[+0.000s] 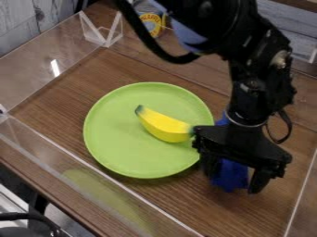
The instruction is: Put the blue object in the green plate
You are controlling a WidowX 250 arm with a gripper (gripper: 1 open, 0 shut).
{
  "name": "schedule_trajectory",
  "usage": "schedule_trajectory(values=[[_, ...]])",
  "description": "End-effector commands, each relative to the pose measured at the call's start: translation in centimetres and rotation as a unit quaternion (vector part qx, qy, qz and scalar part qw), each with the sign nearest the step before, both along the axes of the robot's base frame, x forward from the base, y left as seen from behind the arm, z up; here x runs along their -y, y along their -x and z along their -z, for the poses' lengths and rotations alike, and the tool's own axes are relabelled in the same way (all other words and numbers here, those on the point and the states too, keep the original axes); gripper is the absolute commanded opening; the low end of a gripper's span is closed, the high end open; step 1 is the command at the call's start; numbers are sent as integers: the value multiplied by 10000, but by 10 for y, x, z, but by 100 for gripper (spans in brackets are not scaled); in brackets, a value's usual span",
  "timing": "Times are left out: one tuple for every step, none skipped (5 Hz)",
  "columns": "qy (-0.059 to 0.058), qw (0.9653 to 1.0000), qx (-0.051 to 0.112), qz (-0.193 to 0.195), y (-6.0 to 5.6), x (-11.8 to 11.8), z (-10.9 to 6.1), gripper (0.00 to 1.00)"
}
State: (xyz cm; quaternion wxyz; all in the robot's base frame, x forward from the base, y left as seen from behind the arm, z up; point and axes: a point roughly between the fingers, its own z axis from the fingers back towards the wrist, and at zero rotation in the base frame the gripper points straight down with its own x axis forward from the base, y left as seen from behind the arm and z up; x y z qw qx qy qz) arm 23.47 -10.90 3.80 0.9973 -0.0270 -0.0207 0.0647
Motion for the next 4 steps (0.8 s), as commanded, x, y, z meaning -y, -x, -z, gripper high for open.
schedule_trajectory(values=[[37,9999,167,15,-5,3,-5,100],[27,9998,210,-13,-6,4,-3,100],[9,9997,252,-41,-8,4,-2,100],[-4,9995,301,-76,-10,4,-2,100]])
